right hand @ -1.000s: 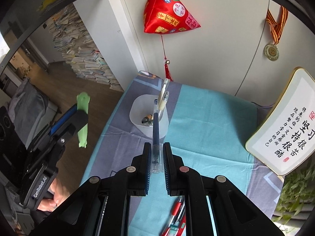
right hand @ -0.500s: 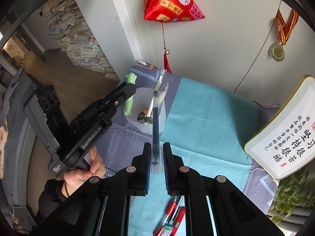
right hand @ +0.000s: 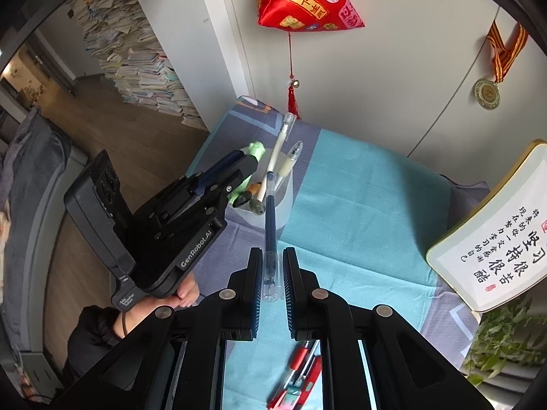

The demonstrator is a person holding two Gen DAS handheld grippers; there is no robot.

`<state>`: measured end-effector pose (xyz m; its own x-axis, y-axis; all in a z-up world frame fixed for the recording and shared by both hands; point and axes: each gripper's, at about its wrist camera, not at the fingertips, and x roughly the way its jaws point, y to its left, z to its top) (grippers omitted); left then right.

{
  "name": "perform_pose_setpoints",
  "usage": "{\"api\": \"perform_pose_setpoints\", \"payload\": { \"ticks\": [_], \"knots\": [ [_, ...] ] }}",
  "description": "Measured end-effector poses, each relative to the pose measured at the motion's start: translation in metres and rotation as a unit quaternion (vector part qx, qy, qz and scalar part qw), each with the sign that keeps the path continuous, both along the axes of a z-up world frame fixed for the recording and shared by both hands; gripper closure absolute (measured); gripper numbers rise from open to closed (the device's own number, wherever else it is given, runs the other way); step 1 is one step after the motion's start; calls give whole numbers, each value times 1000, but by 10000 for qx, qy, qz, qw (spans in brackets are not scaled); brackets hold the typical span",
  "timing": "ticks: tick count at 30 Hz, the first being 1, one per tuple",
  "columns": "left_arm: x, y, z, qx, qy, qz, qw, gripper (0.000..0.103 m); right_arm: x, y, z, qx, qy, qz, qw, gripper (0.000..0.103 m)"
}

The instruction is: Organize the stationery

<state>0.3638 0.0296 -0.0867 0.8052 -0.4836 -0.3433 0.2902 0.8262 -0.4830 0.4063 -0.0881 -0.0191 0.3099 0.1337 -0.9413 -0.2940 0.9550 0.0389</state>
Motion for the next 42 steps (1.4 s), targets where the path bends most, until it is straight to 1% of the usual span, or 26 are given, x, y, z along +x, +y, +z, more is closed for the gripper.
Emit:
{"api": "perform_pose_setpoints", "payload": {
  "ticks": [1,2,3,6,8,10,12,14,16,18,20,23,24,26,28,29,31,32,33,34,35,36,38,39,41,42],
  "knots": [
    [-1,-1,1,2,0,-15,10000,84,3,-1,0,83,-16,-48,10000,90],
    [-1,-1,2,-16,-4,-24,10000,77,4,-3,-1,157,-31,-80,9998,90],
    [-2,0,3,-59,-21,-37,10000,69,7,-3,-2,208,-61,-116,9997,90],
    [-6,3,8,-116,-132,56,9998,52,10,-8,1,438,-353,-274,9980,90],
    [-8,5,9,-94,-188,127,9997,50,12,-14,3,827,-434,-363,9950,89],
    [-6,10,7,-193,-121,169,9996,50,13,-19,5,1195,-502,-423,9907,83],
    [-2,15,4,-368,-20,189,9991,50,11,-23,10,1381,-744,-451,9866,80],
    [-3,17,5,-371,-36,239,9990,50,5,-28,17,1583,-1017,-498,9809,79],
    [-5,17,8,-317,-97,263,9991,50,-4,-37,23,1633,-1305,-634,9758,71],
    [-7,16,10,-320,-126,235,9991,47,-16,-47,24,1499,-1588,-778,9728,42],
    [-9,13,11,-259,-171,216,9993,47,-30,-56,16,1278,-1729,-825,9731,30],
    [-9,12,12,-222,-165,222,9994,47,-47,-64,-13,849,-1644,-788,9796,30],
    [-9,14,12,-275,-147,225,9993,47,-49,-66,-29,737,-1476,-801,9830,30],
    [-9,15,12,-319,-127,233,9991,46,-46,-66,-66,626,-901,-746,9912,29],
    [-10,15,12,-252,-140,270,9992,43,-39,-61,-97,301,-592,-826,9944,30],
    [-10,15,12,-221,-156,284,9992,43,-36,-58,-109,304,-498,-835,9948,30],
    [-10,15,12,-163,-164,299,9993,43,-29,-50,-124,585,-294,-763,9949,30],
    [-10,15,11,-144,-166,311,9993,43,-26,-45,-127,539,-322,-771,9951,30],
    [-10,15,11,-131,-162,323,9993,43,-24,-38,-129,347,-405,-753,9957,31],
    [-9,15,10,-120,-150,327,9993,43,-21,-31,-132,111,-471,-716,9963,36],
    [-9,15,9,-115,-135,334,9993,43,-21,-25,-136,-9,-458,-624,9970,65],
    [-8,15,8,-108,-123,345,9993,43,-20,-19,-140,-79,-352,-514,9980,94],
    [-7,16,7,-114,-94,356,9993,43,-23,-9,-138,-410,-507,-329,9973,94],
    [-7,17,7,-133,-82,353,9993,43,-23,-7,-136,-474,-505,-310,9971,95],
    [-7,17,8,-147,-85,349,9992,43,-21,-12,-131,-326,-449,-423,9976,95],
    [-8,18,9,-133,-109,358,9992,43,-21,-15,-126,-330,-488,-433,9973,96]
  ]
}}
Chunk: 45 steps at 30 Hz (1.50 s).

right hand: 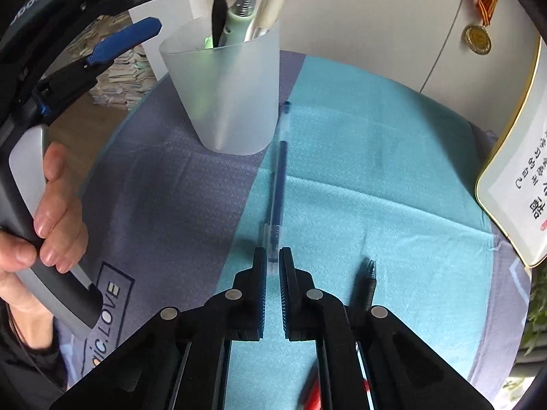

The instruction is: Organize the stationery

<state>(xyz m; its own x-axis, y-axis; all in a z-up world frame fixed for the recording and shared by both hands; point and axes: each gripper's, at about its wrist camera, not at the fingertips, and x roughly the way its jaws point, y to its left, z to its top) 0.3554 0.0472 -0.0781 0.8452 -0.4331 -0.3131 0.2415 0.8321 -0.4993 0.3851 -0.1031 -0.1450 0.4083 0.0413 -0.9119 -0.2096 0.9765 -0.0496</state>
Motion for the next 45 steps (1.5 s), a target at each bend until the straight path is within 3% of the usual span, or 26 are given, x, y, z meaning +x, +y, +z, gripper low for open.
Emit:
{"api": "perform_pose_setpoints", "payload": {
  "ticks": [2,9,12,13,15,17,18,22,25,26,28,32,35,45],
  "knots": [
    [-2,0,2,51,-58,18,10000,43,-2,-6,14,-57,-75,-3,10000,103],
    [2,2,-3,88,77,50,9999,43,-5,-31,89,307,-312,-51,9990,103],
    [-9,3,1,110,207,17,9997,43,-6,-33,95,395,-272,29,9988,103],
    [-17,2,4,212,215,39,9995,43,-8,-33,87,483,-116,141,9987,103],
    [-35,-1,14,681,293,175,9971,38,-4,-31,64,669,389,286,9966,89],
    [-54,0,20,945,288,307,9946,25,6,-30,40,434,621,235,9969,74],
    [-63,3,21,959,278,318,9945,24,-4,-26,31,320,583,191,9976,72],
    [-80,8,17,847,439,193,9953,21,6,-28,9,462,706,11,9964,72],
    [-76,5,12,885,610,194,9940,21,6,-20,-5,30,672,21,9977,72],
    [-74,4,9,855,665,200,9939,21,2,-15,-3,-140,413,117,9990,74],
    [-72,4,3,695,799,208,9942,21,-3,-6,-2,-308,336,251,9986,90],
    [-73,9,-8,331,872,82,9956,21,-4,-10,4,-188,325,242,9990,90],
    [-74,11,-14,285,793,86,9964,21,-8,-20,22,61,333,242,9991,90],
    [-76,1,-19,548,635,48,9965,21,-35,-11,138,-321,-133,591,9977,90]
  ]
}}
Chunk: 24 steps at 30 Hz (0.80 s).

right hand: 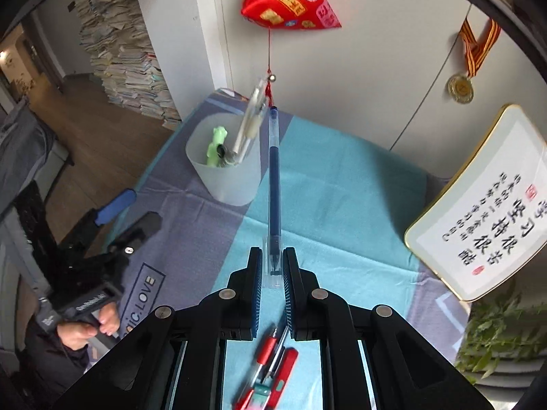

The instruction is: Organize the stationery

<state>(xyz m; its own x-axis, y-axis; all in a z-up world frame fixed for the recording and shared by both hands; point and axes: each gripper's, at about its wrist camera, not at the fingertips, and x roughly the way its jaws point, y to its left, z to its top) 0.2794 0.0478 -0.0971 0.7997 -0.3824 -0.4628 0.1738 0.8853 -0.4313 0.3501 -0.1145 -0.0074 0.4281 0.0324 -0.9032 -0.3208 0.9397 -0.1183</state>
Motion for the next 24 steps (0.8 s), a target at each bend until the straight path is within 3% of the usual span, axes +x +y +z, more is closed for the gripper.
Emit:
{"api": "perform_pose_setpoints", "payload": {
  "ticks": [4,8,13,19,22,24],
  "knots": [
    [-1,-4,-1,81,-78,-47,9999,21,3,20,17,-189,486,338,9981,90],
    [-5,-4,0,149,-160,-57,9997,21,8,48,14,-888,1051,541,9890,90],
    [-5,-7,-2,192,-278,-190,9992,21,28,88,2,-1987,1484,834,9651,90],
    [3,-3,-12,-82,-66,-273,9996,21,59,116,-24,-2796,1854,918,9375,90],
    [0,-3,-8,-40,-192,-263,9995,21,71,121,-27,-2923,1725,868,9366,90],
    [-1,-5,-6,-7,-220,-302,9993,21,75,120,-22,-2803,1533,795,9443,90]
  ]
}}
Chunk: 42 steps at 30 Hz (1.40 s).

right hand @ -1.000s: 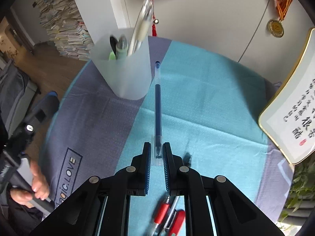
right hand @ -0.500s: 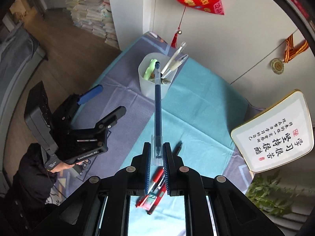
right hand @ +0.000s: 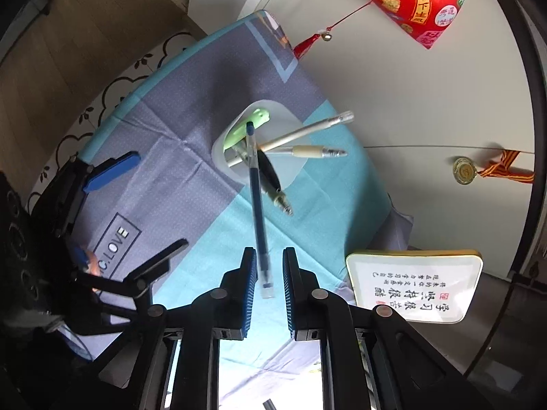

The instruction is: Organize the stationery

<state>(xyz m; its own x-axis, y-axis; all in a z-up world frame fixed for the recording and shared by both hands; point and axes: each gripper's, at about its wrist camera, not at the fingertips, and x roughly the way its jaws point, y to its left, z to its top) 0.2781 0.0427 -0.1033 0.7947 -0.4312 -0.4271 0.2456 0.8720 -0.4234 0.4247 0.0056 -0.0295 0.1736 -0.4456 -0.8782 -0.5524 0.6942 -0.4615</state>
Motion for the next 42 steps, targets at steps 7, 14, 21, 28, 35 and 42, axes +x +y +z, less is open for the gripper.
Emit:
{"api": "perform_pose_setpoints", "payload": {
  "ticks": [7,14,21,28,35,42],
  "knots": [
    [-1,-5,-2,64,14,-108,9999,21,-21,-36,28,703,-789,-96,9944,86],
    [1,11,3,52,-32,224,9997,21,-80,-118,-67,1436,-1354,-19,9803,34],
    [12,0,-8,763,720,-300,9940,23,-55,-177,-106,3368,-937,-2138,9122,34],
    [19,-45,-35,2073,1240,-1042,9648,41,-22,-165,-96,3819,-517,-3194,8657,44],
    [23,-59,-39,2597,1264,-972,9525,66,1,-143,-115,3638,-538,-3431,8643,64],
    [12,-62,-39,2694,1067,-1542,9446,64,12,-151,-136,3944,-527,-3963,8274,70]
  ]
}}
